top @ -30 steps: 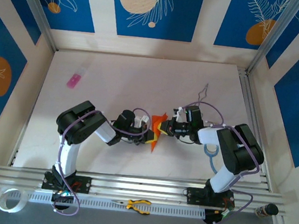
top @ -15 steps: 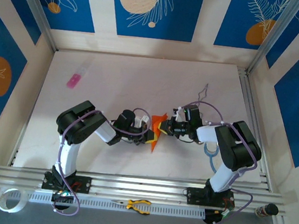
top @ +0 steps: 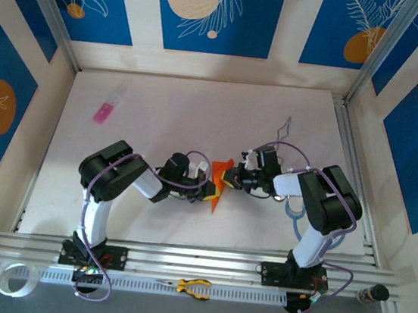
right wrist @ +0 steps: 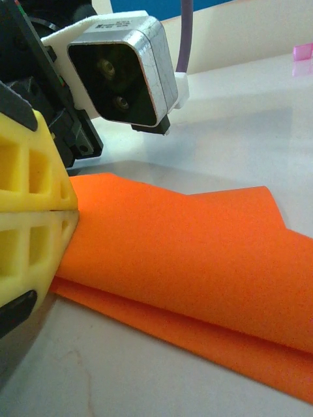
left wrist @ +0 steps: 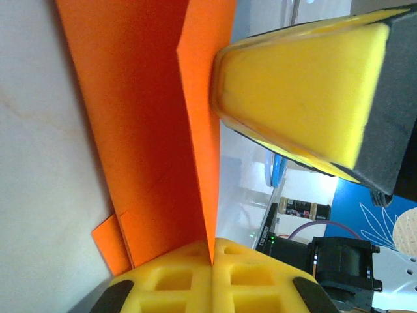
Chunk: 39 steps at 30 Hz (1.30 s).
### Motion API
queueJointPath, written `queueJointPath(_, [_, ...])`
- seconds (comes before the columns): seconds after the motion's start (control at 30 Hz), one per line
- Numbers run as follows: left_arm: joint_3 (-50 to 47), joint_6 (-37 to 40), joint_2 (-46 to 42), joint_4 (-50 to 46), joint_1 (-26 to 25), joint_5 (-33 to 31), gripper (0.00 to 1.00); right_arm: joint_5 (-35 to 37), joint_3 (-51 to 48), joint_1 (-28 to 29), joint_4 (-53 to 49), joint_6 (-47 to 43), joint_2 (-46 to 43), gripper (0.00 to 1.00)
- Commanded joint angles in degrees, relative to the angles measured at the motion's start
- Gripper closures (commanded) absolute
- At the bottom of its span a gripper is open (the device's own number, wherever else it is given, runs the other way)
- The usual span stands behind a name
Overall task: Fold a paper plane with a square sheet of paper (pick it up from the middle)
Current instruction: Fold the wing for the fifth time at the center of the table.
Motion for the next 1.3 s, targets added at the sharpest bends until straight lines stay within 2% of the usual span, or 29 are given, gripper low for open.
queueJointPath(0.0, [-0.7, 0.7, 2.0, -6.4, 1.1, -0.7, 1.00, 0.2, 1.0, 0.4, -0.7, -0.9, 1.2, 0.93])
queueJointPath(0.63, [-1.6, 4.3, -0.1, -12.1, 1.4, -2.4, 1.00, 6.2, 5.2, 3.3, -11.2, -3.9, 5.4, 0.94])
queueJointPath(0.7, [-1.5, 6.5, -2.1, -16.0, 1.3, -3.3, 0.92, 6.3, 4.9, 3.4, -11.0, -3.4, 5.2, 0.94])
queueJointPath(0.87, [1.3, 14.9, -6.9, -31.2, 0.6, -6.1, 0.83, 6.1, 4.8, 3.4, -10.4, -2.2, 5.2, 0.94])
queueJointPath(1.03, [5.0, 20.1, -8.0, -39.9, -0.5, -6.4, 0.77, 5.8, 4.7, 3.4, -9.9, -1.6, 5.2, 0.94])
queueJointPath(1.27, [6.8, 21.7, -8.2, -41.5, -1.6, -5.9, 0.70, 5.6, 4.5, 3.5, -9.8, -1.1, 5.1, 0.94])
